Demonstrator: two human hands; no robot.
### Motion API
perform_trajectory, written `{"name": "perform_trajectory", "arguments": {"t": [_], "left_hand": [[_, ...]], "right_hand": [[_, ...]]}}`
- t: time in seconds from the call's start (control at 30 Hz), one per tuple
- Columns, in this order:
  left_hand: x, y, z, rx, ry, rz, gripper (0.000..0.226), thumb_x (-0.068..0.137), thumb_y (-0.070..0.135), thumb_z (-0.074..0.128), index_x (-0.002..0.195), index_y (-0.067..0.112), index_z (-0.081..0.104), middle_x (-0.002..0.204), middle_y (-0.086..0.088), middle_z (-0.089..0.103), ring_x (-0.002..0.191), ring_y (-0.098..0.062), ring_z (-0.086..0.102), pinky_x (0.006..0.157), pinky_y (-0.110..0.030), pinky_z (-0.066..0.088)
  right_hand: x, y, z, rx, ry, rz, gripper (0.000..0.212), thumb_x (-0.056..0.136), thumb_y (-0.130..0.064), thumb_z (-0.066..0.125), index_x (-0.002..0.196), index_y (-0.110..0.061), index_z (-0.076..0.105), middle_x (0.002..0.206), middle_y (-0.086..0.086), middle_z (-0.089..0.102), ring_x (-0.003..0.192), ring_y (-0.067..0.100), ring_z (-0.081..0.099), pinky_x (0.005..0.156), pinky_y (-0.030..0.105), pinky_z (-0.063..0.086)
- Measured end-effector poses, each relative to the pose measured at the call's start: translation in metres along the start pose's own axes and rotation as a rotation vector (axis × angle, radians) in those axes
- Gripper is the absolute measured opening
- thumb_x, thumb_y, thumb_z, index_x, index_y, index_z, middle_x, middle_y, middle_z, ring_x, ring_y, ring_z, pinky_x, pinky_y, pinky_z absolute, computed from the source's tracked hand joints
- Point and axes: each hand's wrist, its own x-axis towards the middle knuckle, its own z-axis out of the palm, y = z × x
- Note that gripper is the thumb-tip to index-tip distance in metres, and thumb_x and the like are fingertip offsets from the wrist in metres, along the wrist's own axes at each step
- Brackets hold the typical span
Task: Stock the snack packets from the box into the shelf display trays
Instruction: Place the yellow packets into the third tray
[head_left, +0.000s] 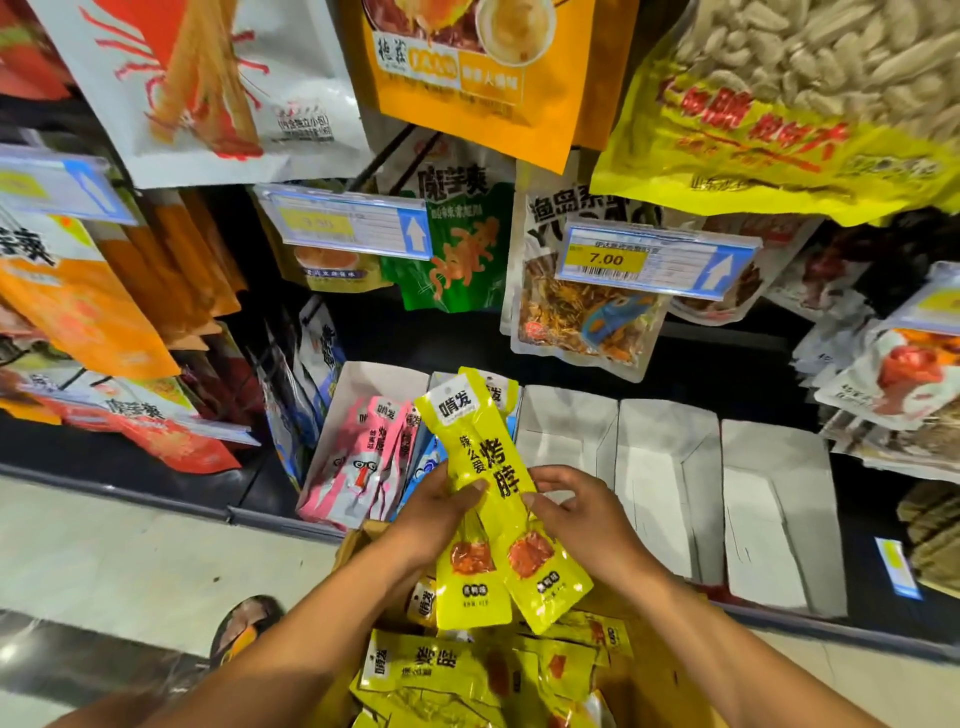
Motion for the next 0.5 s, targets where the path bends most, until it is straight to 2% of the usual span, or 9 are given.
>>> {"name": "perform_trajectory", "arguments": {"t": [0.07, 0.13, 0.23, 0.33, 0.43, 0.5], "left_hand": [[-0.002, 0.005, 0.002, 0.039, -0.035, 0.022, 0.019, 0.101, 0.006, 0.060, 0.114, 0.016, 0.069, 0.111, -0.006, 0.078, 0.099, -0.025, 0.073, 0.092, -0.042, 0.057], [-0.003, 0.007, 0.002, 0.086, -0.050, 0.033, 0.019, 0.101, 0.007, 0.060, 0.114, 0.019, 0.069, 0.107, 0.001, 0.079, 0.100, -0.022, 0.073, 0.091, -0.039, 0.057], [-0.004, 0.008, 0.002, 0.116, -0.025, 0.017, 0.019, 0.100, 0.011, 0.063, 0.116, 0.018, 0.070, 0.109, -0.001, 0.079, 0.105, -0.026, 0.073, 0.097, -0.045, 0.056], [-0.005, 0.009, 0.001, 0.107, 0.022, -0.005, 0.020, 0.100, 0.014, 0.065, 0.118, 0.020, 0.070, 0.113, -0.001, 0.078, 0.108, -0.025, 0.072, 0.102, -0.049, 0.054], [-0.007, 0.017, 0.002, 0.085, 0.028, -0.024, 0.023, 0.100, 0.014, 0.064, 0.122, 0.020, 0.068, 0.117, -0.002, 0.076, 0.111, -0.026, 0.071, 0.104, -0.050, 0.052], [-0.009, 0.023, 0.003, 0.090, 0.028, -0.026, 0.028, 0.101, 0.014, 0.063, 0.128, 0.017, 0.065, 0.121, -0.003, 0.074, 0.112, -0.024, 0.070, 0.104, -0.046, 0.052]], "right_hand": [[-0.001, 0.001, 0.000, 0.023, -0.018, 0.026, 0.011, 0.091, -0.026, 0.073, 0.091, -0.036, 0.075, 0.088, -0.016, 0.072, 0.076, 0.001, 0.067, 0.067, 0.029, 0.053], [-0.002, -0.002, 0.000, 0.049, -0.034, 0.026, 0.018, 0.093, -0.021, 0.071, 0.081, -0.034, 0.072, 0.080, -0.016, 0.073, 0.067, -0.001, 0.065, 0.061, 0.024, 0.049], [-0.003, -0.007, -0.001, 0.095, -0.060, 0.060, 0.015, 0.094, -0.015, 0.069, 0.082, -0.024, 0.072, 0.075, -0.007, 0.073, 0.049, 0.006, 0.058, 0.051, 0.020, 0.045], [-0.002, -0.008, 0.001, 0.150, -0.075, 0.113, 0.009, 0.094, -0.013, 0.069, 0.086, -0.016, 0.071, 0.071, -0.004, 0.070, 0.049, 0.013, 0.057, 0.045, 0.021, 0.042], [-0.002, -0.009, 0.004, 0.207, -0.061, 0.173, 0.006, 0.093, -0.011, 0.070, 0.089, -0.015, 0.068, 0.075, -0.001, 0.069, 0.048, 0.013, 0.057, 0.044, 0.023, 0.043], [-0.003, -0.009, 0.004, 0.244, -0.047, 0.205, 0.005, 0.092, -0.010, 0.070, 0.090, -0.014, 0.068, 0.079, 0.002, 0.070, 0.047, 0.012, 0.057, 0.042, 0.023, 0.042]]}}
